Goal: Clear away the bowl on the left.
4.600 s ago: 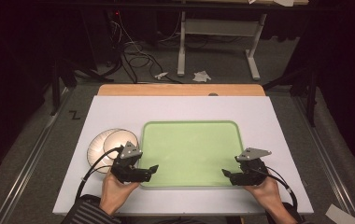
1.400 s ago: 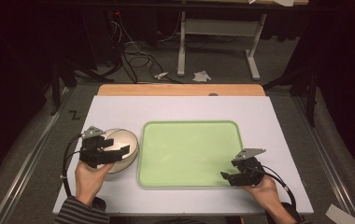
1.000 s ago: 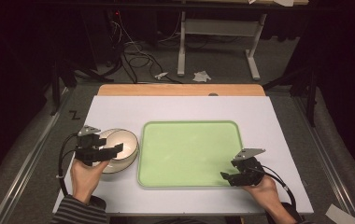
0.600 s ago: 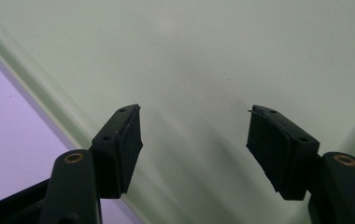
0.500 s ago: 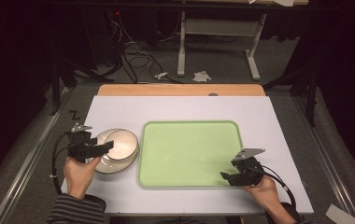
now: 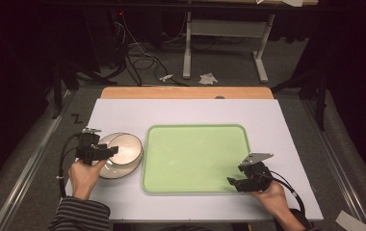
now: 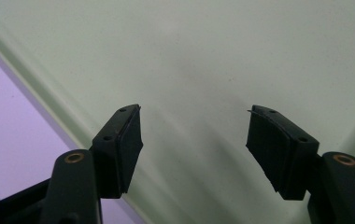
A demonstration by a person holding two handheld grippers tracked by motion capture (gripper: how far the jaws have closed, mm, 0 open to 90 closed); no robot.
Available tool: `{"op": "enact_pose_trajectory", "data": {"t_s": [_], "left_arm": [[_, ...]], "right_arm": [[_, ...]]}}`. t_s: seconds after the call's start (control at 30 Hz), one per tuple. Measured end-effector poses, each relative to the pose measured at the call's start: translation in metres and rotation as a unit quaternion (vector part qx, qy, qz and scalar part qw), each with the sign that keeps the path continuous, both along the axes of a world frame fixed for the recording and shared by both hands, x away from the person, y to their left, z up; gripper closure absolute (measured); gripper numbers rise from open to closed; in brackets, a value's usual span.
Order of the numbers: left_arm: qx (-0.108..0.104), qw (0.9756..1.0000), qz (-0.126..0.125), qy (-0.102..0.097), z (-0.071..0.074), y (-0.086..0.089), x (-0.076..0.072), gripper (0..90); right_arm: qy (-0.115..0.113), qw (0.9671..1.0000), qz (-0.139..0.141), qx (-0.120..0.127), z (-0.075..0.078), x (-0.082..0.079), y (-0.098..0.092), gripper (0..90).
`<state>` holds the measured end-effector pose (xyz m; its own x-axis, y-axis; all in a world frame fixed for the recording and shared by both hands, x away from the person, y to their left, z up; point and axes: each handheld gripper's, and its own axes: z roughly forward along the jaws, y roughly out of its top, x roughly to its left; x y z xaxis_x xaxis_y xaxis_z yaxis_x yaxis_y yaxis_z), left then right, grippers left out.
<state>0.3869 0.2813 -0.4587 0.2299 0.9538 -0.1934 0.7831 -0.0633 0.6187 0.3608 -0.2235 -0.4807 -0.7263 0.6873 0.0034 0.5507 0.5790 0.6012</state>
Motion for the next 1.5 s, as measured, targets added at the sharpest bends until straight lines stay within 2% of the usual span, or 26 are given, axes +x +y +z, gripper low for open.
{"op": "enact_pose_trajectory", "data": {"t_s": [0.03, 0.27, 0.33, 0.4, 0.6, 0.63, 0.83, 1.03, 1.13, 1.5], "left_arm": [[0.002, 1.0, 0.002, 0.009, -0.002, 0.001, 0.002, 47.5], [-0.011, 0.9991, 0.022, 0.036, -0.008, 0.008, 0.011, 48.4], [-0.005, 0.9987, 0.024, 0.045, -0.011, 0.009, 0.014, 50.3], [-0.003, 0.9986, 0.024, 0.047, -0.011, 0.009, 0.015, 51.3], [-0.004, 0.9985, 0.022, 0.049, -0.013, 0.008, 0.016, 61.9], [-0.006, 0.9985, 0.019, 0.05, -0.013, 0.007, 0.016, 66.9], [-0.006, 0.9982, 0.016, 0.058, -0.016, 0.004, 0.018, 75.6], [-0.006, 0.9978, 0.02, 0.062, -0.018, 0.003, 0.02, 78.7], [-0.013, 0.9977, 0.019, 0.064, -0.018, 0.005, 0.02, 81.9], [-0.013, 0.9977, 0.018, 0.064, -0.018, 0.007, 0.02, 82.7]], "right_arm": [[-0.002, 1.0, 0.0, 0.0, 0.0, 0.0, 0.0, 37.5], [0.001, 1.0, -0.002, 0.0, 0.0, 0.0, 0.0, 37.6], [0.0, 1.0, 0.0, -0.001, 0.0, 0.0, 0.0, 37.6], [0.001, 1.0, 0.0, -0.001, 0.0, 0.0, 0.0, 37.6], [0.0, 1.0, -0.002, -0.002, 0.0, -0.001, 0.0, 37.5], [0.001, 1.0, -0.001, -0.001, 0.0, -0.001, 0.0, 37.4], [0.004, 1.0, 0.004, -0.003, -0.001, 0.0, 0.001, 37.4], [0.001, 1.0, 0.005, -0.001, 0.001, -0.001, -0.001, 37.3], [0.007, 1.0, 0.005, -0.002, -0.001, 0.001, 0.001, 37.3], [0.009, 0.9999, 0.002, -0.008, -0.001, 0.002, 0.001, 37.3]]}}
